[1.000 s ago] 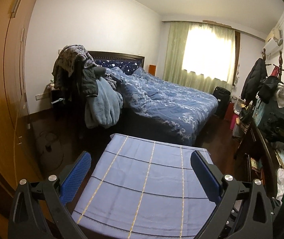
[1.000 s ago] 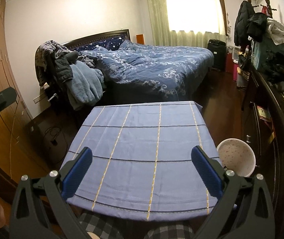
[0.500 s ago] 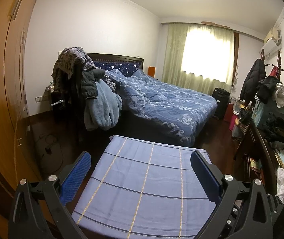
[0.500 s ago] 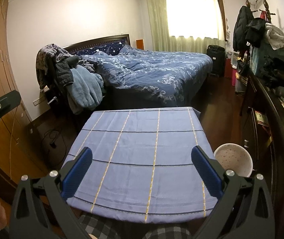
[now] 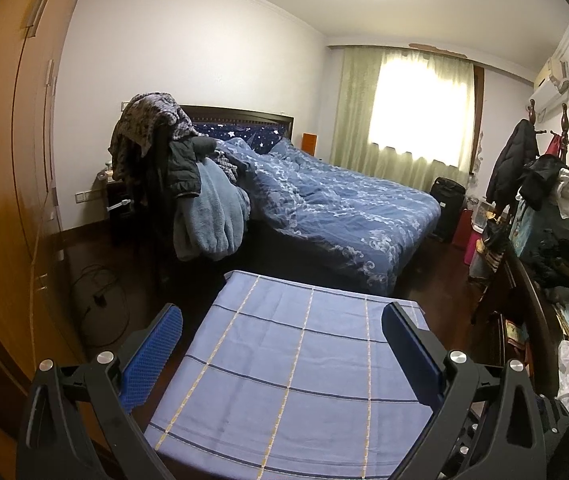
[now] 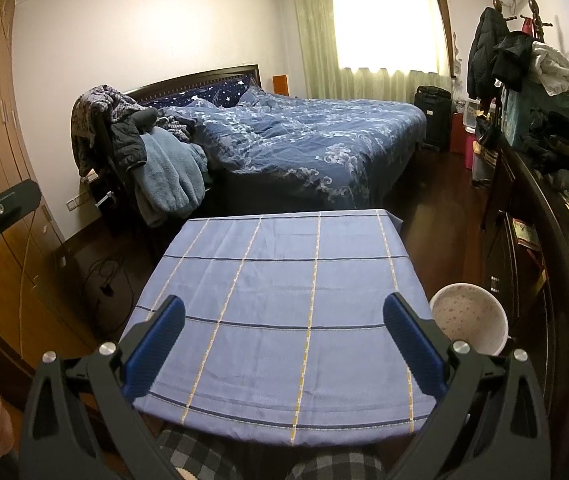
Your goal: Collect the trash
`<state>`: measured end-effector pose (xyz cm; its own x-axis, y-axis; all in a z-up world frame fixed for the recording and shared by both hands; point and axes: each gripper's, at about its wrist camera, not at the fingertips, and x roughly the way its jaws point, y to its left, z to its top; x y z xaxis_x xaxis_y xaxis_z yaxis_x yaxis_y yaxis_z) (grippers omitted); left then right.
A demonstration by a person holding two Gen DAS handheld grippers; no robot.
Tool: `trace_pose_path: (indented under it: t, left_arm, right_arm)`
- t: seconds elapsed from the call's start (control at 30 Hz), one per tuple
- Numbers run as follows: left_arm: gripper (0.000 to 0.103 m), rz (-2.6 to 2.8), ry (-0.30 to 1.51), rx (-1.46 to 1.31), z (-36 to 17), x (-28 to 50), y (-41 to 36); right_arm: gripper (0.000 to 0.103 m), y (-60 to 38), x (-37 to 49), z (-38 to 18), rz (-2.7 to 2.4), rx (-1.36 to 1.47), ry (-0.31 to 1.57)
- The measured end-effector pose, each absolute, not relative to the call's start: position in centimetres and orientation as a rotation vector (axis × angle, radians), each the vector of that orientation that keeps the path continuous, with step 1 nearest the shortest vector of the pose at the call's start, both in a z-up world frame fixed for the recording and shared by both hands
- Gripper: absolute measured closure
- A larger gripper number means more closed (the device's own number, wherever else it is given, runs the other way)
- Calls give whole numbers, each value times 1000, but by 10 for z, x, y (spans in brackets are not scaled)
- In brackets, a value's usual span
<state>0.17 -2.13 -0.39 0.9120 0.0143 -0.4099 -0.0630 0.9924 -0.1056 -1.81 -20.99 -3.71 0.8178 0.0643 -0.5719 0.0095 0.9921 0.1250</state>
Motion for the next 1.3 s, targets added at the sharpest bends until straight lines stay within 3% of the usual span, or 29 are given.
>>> trace_pose_path:
  t: [1.3]
  left_arm:
    - [4, 41, 422, -118, -3, 2, -23]
  right_arm:
    - [3, -210, -18, -40, 30, 123, 618]
